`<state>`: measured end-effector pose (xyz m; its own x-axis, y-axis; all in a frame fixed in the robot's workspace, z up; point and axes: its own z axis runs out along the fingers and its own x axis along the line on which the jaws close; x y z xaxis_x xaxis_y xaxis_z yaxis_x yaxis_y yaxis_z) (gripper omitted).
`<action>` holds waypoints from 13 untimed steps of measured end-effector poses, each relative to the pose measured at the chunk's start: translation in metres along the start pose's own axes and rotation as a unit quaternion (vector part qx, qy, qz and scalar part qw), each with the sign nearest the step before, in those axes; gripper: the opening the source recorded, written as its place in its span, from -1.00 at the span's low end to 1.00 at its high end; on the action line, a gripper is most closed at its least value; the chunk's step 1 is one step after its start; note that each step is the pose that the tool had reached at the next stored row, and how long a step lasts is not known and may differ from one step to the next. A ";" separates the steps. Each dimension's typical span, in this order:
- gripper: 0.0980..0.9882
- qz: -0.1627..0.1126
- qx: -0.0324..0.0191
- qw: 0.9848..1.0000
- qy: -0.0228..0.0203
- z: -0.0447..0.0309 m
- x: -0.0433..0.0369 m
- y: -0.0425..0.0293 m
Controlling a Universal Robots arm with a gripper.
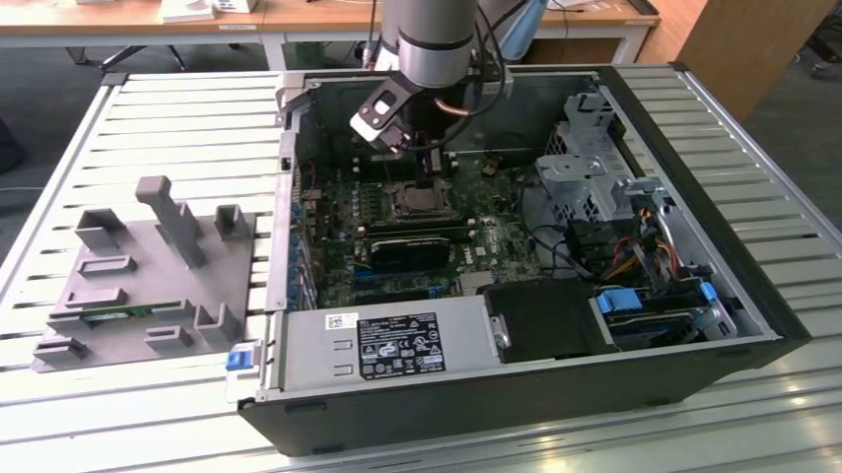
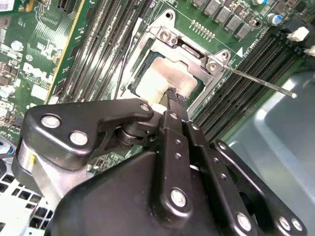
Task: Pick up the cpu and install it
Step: 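Install the first cpu locking lever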
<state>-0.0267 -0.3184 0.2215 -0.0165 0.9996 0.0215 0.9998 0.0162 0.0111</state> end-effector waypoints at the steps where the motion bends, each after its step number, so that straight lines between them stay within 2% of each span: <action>1: -0.98 0.000 0.000 1.000 0.000 -0.0026 0.0000 0.0000; 9: -0.98 0.000 0.000 1.000 0.000 -0.0238 0.0005 0.0003; 13: -0.98 0.000 -0.001 1.000 0.000 -0.0286 0.0006 0.0002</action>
<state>-0.0268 -0.3184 0.2501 -0.0165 0.9996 0.0214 0.9998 0.0163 0.0124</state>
